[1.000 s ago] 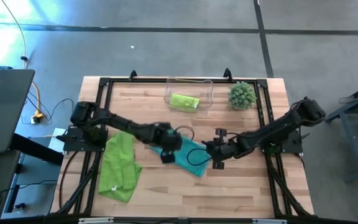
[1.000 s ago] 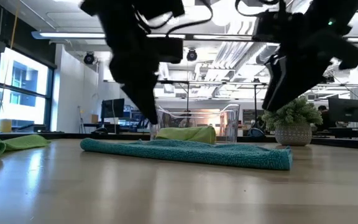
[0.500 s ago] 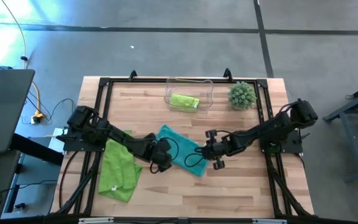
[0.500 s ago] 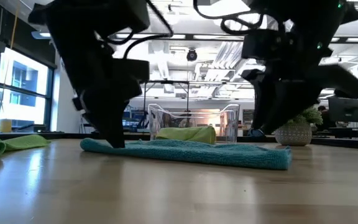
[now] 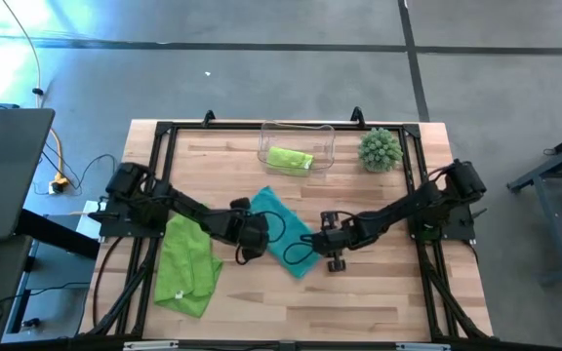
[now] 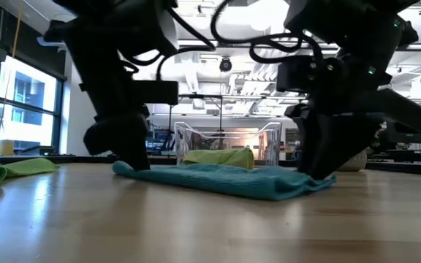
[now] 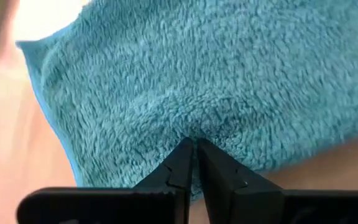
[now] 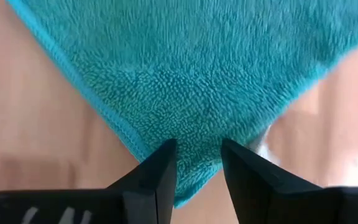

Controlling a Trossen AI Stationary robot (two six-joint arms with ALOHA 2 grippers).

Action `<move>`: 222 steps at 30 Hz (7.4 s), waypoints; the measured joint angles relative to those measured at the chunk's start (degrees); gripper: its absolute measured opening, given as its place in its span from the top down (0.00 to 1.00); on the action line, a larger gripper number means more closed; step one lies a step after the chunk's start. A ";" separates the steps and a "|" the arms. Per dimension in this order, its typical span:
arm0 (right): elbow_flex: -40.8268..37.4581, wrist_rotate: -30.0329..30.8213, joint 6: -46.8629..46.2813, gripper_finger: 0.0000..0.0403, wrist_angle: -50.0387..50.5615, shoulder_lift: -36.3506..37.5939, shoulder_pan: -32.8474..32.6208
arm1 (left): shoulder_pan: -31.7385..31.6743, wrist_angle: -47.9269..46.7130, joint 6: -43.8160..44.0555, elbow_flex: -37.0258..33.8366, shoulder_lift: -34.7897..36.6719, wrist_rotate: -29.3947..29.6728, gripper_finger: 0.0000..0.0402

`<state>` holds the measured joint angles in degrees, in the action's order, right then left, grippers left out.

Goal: Roll microfiber towels into tight, uniform cylinder then place into a basket
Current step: Roll the blue microfiber cloth

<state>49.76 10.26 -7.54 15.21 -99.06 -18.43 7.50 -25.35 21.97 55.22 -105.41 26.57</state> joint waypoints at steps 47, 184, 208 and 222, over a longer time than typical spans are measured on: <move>0.02 2.34 -2.54 0.70 6.99 12.43 -9.84 | 16.34 18.08 -15.64 0.26 -1.62 -5.05 0.57; -7.50 -1.81 3.99 0.74 -27.33 -0.01 -1.56 | 20.22 18.63 39.98 0.26 -4.96 7.23 0.99; -7.50 4.45 6.36 0.59 -35.80 -6.85 -5.10 | 20.09 18.74 38.93 0.26 -4.96 6.41 0.99; -7.19 0.78 0.24 0.63 -35.87 -10.08 -3.77 | 19.82 17.17 34.70 0.24 -2.18 -0.41 0.68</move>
<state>42.57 11.05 -7.30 -20.66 -109.14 -22.20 27.32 -8.18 56.66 55.46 -107.59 26.16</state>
